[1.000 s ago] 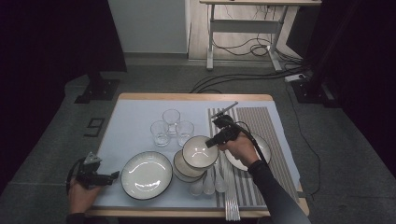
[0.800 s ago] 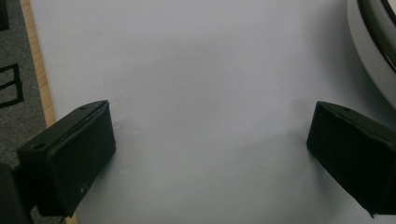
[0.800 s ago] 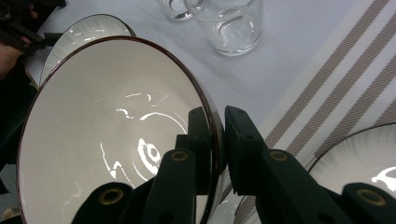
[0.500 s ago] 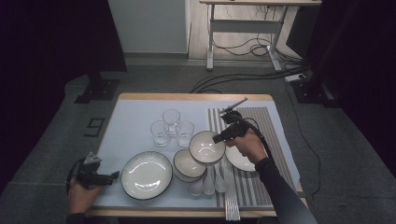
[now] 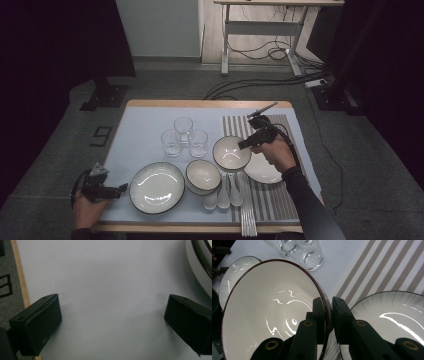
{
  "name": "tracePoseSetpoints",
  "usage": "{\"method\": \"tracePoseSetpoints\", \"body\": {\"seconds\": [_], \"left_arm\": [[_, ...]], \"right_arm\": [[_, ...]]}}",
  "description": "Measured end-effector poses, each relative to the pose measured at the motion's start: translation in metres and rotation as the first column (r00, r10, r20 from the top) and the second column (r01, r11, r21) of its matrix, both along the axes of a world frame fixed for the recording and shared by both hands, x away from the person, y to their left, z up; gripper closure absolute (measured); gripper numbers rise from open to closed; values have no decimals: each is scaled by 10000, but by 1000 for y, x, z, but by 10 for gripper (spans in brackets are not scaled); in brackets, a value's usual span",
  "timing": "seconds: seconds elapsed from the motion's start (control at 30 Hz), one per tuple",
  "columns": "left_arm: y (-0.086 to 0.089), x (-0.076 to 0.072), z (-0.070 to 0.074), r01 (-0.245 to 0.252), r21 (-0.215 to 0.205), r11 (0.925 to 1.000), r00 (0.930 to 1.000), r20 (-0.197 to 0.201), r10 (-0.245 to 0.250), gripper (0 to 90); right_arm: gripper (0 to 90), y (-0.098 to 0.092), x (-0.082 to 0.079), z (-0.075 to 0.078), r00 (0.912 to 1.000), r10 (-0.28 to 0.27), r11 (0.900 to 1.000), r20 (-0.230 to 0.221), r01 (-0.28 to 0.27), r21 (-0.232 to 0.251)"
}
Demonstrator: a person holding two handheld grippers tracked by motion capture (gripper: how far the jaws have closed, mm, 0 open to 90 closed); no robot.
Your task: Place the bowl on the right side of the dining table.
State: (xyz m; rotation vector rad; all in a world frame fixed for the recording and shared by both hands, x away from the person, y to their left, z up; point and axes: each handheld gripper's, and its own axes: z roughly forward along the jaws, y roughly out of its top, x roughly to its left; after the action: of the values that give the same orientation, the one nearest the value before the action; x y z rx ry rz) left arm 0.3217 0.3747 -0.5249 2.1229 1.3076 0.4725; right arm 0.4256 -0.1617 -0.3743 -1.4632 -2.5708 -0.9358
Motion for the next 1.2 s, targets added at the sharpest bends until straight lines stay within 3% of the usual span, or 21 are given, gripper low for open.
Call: {"method": "tracePoseSetpoints", "body": {"seconds": [0.67, 1.2], "left_arm": [[0, 0, 0, 12, 14, 10000, 10000, 2, -12, 9], [0, 0, 0, 7, 16, 10000, 10000, 24, -7, 9]], "right_arm": [[808, -48, 3, -10, 9949, -1010, 9949, -25, 1010, -36], [808, -82, 2, -27, 9833, -1807, 9835, -240, 1803, -169]]}}
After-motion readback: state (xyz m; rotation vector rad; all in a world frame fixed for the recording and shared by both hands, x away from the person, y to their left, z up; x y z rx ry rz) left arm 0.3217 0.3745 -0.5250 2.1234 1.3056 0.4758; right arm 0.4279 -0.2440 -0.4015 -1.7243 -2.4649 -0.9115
